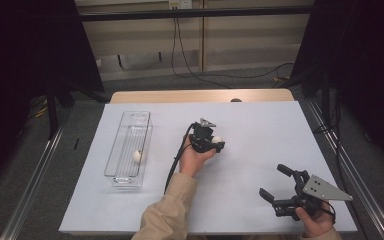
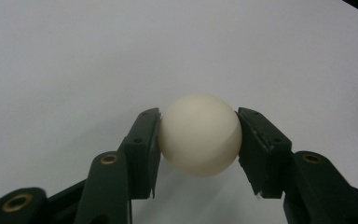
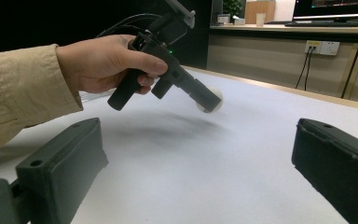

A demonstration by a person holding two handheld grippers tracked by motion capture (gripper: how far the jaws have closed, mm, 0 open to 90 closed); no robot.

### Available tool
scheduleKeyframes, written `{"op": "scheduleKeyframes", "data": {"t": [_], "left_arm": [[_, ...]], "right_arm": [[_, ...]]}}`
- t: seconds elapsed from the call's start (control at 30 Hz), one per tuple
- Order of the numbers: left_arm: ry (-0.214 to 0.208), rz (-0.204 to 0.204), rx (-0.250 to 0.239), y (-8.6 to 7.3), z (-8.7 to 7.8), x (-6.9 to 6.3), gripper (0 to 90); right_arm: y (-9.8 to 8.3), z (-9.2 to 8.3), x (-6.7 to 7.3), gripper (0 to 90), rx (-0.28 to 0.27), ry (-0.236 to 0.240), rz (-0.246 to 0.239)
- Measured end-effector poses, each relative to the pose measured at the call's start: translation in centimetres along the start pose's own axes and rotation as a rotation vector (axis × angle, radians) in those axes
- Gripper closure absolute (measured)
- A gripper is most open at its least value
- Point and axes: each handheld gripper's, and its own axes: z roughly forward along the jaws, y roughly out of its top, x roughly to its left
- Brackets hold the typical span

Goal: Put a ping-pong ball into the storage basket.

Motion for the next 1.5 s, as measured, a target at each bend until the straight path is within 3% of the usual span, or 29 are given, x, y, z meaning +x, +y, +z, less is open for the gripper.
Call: {"op": "scheduleKeyframes", "data": {"t": [1.5], "left_arm": [[0.002, -0.027, 0.031, -0.8, -2.5, 1.6, 51.2]], "right_arm": [[0.0, 0.0, 0.0, 1.7, 0.004, -0.002, -0.01]]}}
